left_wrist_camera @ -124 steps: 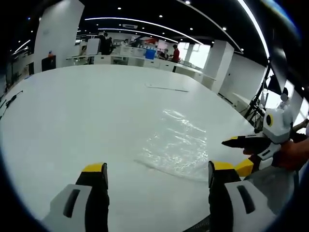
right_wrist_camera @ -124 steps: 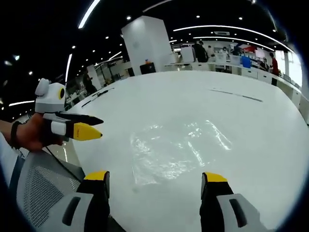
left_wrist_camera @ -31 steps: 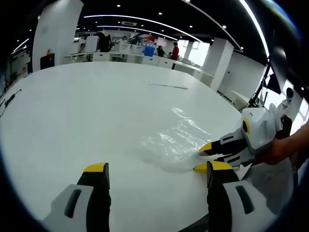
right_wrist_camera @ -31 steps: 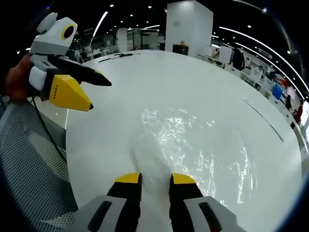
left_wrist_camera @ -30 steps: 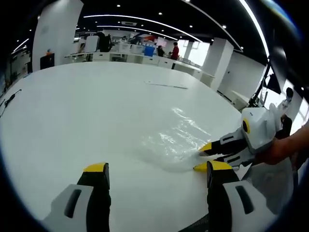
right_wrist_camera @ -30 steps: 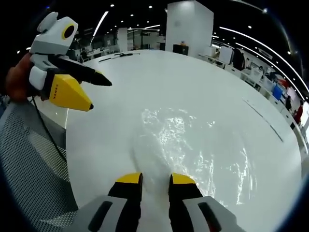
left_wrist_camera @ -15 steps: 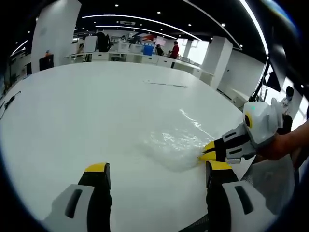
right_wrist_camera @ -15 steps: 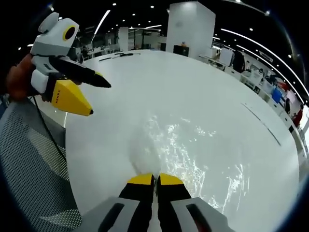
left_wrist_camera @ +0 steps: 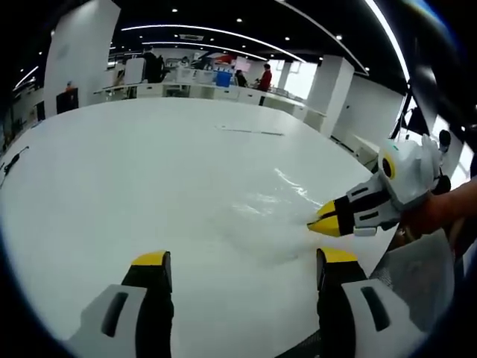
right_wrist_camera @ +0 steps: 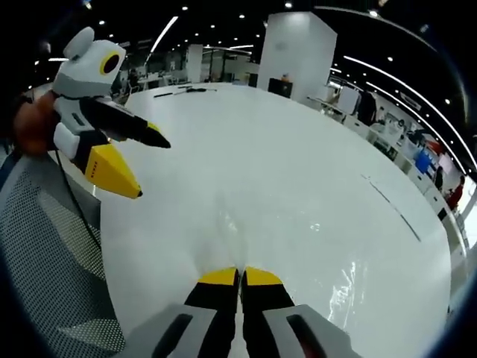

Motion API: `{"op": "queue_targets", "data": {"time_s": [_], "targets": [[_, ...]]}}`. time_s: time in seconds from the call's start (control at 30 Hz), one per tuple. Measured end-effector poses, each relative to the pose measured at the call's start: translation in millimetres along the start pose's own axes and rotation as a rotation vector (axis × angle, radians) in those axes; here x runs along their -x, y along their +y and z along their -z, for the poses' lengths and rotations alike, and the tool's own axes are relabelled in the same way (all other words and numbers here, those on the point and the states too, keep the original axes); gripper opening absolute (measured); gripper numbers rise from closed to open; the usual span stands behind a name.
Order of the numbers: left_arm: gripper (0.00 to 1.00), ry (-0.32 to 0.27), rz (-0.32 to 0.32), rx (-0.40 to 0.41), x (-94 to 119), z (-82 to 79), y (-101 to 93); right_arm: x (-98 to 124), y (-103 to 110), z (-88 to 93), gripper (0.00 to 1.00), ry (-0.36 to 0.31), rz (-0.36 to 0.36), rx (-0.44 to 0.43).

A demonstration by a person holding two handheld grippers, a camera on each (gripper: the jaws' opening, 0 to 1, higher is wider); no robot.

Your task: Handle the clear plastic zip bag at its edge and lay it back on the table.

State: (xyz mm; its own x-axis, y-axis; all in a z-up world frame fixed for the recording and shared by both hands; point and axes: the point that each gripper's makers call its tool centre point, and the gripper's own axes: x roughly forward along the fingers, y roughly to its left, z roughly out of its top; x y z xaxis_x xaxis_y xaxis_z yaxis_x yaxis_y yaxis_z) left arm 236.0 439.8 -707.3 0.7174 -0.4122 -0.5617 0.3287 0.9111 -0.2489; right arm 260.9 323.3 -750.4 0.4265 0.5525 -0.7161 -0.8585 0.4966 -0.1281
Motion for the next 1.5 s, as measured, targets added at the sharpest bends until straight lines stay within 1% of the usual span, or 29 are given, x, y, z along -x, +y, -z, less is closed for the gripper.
{"op": "queue_targets", "data": {"time_s": [0.2,0.27,0.4,0.67,0.73,0.8,0.9,1.1,1.17,1.27,1.33,1.47,1.5], "targets": [[0.78,0.006,0.004,-0.035,-1,0.7,-1.8,12,-2,-5.4,0.0,-0.004,0.003,0.032],[0.77,0.014,0.0,-0.055,-3,2.0,-0.5,15,-2,-4.3,0.0,0.0,0.001,0.051],[0.76,0.016,0.0,-0.069,-4,1.1,-0.1,19,-1,-2.0,0.0,0.004,-0.014,0.085],[0.74,0.005,-0.008,-0.103,-5,-3.0,4.1,25,0,-0.7,0.0,-0.01,-0.039,0.093],[0.73,0.015,-0.009,-0.132,-6,-2.4,5.3,25,2,-0.3,0.0,-0.013,-0.05,0.094],[0.73,0.011,-0.008,-0.15,-6,-4.3,2.3,27,4,-0.7,0.0,-0.016,-0.064,0.1],[0.73,0.001,-0.017,-0.213,-10,-9.8,8.5,30,6,-1.3,0.0,-0.018,-0.082,0.109],[0.68,-0.018,-0.001,-0.3,-17,-21.8,9.7,39,9,-5.6,0.0,-0.025,-0.127,0.121],[0.67,-0.025,0.006,-0.347,-20,-26.0,8.1,39,8,-5.6,0.0,-0.028,-0.139,0.124],[0.65,-0.028,0.027,-0.427,-27,-30.2,6.4,48,8,-9.9,0.0,-0.033,-0.162,0.126],[0.64,-0.028,0.044,-0.455,-27,-31.0,-0.3,51,7,-11.1,0.0,-0.031,-0.167,0.135],[0.59,-0.034,0.066,-0.504,-31,-33.3,-7.8,57,7,-12.5,0.0,-0.025,-0.184,0.148],[0.58,-0.036,0.071,-0.515,-33,-34.0,-8.9,58,9,-12.1,0.0,-0.019,-0.194,0.162]]}}
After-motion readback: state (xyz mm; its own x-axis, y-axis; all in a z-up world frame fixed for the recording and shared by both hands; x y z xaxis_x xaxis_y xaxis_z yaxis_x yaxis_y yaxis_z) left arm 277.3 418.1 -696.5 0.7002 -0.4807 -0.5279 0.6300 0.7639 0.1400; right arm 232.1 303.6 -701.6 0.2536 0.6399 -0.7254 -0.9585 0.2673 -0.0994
